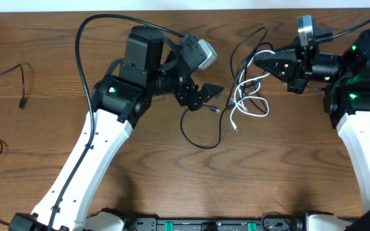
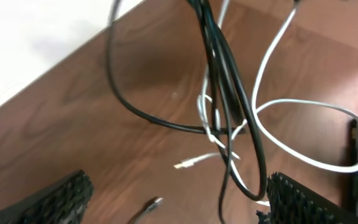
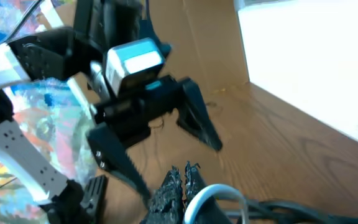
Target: Untangle cables
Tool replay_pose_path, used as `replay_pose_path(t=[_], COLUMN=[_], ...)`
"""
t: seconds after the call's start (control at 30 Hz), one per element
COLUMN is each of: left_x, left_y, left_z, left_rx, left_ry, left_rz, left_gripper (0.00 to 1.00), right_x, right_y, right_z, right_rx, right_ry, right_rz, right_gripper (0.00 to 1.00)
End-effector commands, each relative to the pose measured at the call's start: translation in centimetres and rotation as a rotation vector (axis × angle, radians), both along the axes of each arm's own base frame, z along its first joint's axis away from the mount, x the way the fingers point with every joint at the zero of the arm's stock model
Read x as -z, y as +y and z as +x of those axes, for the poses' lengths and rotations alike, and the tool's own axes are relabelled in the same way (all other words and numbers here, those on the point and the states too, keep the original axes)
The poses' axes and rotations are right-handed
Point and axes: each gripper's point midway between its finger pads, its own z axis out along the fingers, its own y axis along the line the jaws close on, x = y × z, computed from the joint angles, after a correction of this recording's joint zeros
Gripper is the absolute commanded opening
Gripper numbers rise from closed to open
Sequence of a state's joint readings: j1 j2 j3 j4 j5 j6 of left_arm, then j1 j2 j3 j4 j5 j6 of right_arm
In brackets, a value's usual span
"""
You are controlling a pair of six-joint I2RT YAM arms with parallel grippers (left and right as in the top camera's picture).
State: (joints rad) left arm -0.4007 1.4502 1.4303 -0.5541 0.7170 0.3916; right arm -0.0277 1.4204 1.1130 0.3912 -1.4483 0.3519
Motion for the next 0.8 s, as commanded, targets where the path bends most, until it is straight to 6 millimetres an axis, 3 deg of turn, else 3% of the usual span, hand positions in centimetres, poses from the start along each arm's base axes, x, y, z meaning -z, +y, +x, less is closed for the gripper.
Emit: replay_pose_path(t=[0.0,0.17,0.57,0.77], left_x=[0.2,0.4,1.2,0.9], left_y=[-0.7,-0.9,-1.5,-2.7], left_z=[-0.7,-0.7,-0.8,-2.2], left_rx=[0.052,0.063,0.094,0.158], left_ry=[0.035,0.045,0.081,0.093], left_rz=[-0.033,-0.037,-0.046,-0.071], left_gripper=[0.91,0.91,0.91,0.91], right_x=[-1.6,-3.1,-3.4,-3.4], right_y=[-0.1,-0.2,-0.3,0.0], right_z=[0.3,0.0,0.4,0.5], right_rx=[0.02,0.021,0.047,0.05], right_ry=[0.067,0.033,0.071,0.07], right_rz=[0.029,0.047,0.067,0.071], right_gripper=[0.01,0.01,0.01,0.01])
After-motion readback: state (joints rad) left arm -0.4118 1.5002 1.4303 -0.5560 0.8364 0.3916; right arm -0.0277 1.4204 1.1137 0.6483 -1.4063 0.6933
